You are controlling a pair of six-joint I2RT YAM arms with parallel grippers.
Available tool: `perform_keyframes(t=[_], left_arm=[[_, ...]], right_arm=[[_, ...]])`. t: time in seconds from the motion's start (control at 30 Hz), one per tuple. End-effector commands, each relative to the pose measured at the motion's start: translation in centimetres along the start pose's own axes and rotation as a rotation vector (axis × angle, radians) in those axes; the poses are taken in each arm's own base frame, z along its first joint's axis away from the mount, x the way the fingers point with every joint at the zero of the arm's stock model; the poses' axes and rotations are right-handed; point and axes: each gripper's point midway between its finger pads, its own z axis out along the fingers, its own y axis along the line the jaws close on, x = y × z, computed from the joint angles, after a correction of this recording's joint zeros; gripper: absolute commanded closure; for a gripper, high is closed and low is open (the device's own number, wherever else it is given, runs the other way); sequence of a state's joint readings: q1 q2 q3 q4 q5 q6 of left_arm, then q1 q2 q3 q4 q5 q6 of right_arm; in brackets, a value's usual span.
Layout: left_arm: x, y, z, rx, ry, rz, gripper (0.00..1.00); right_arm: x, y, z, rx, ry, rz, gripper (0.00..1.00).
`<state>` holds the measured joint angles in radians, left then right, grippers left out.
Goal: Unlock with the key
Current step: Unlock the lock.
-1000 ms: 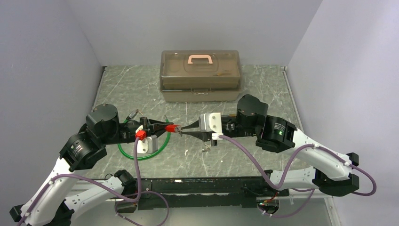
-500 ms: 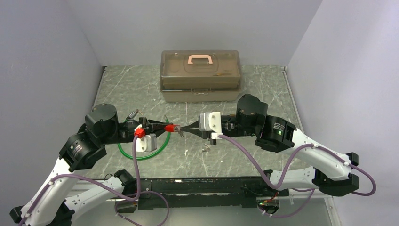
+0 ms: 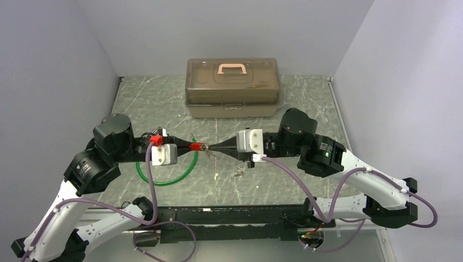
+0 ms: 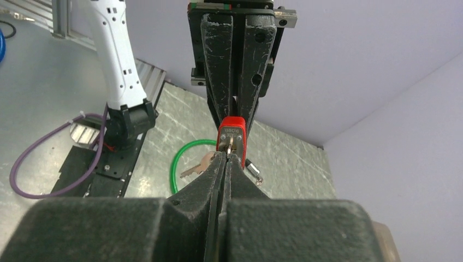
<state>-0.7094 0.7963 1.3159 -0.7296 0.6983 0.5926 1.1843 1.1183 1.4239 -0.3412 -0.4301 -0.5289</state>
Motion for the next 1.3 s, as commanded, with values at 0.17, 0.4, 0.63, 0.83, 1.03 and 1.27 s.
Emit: perform_keyframes(t=[0.17,0.4,0.63,0.83,1.03,1.27], left_arm=[[-5.3,1.7,-0.4,-0.016,-0.144,0.263,1.00],[-3.7,5.3,-1.2,-0.197,-0.016,0.396,1.00],[-4.9,7.8,-2.0,-0.336,-0.037,0.359,1.00],[-5.0,8.7,-2.2,-0.388,-0.031,0.356,1.00],[-4.8,8.6,-2.3,-0.387,-0.022,0.366,1.00],[-4.4,9.3,-2.9,-0.430,0.010,0.450,1.00]], right_arm=[[5.3,-0.4,2.9,0.036,0.149,0.311,1.00],[6.8,-0.9,3.0,0.093,0.195,0.541,1.00],[8.7,-1.2,3.5,0.187,0.214,0.730,1.00],[7.8,-1.6,3.3,0.219,0.119,0.815,1.00],[6.3,-2.9,1.3,0.226,0.041,0.827,1.00],[6.1,-3.3,0.8,0.081,0.006,1.073,1.00]])
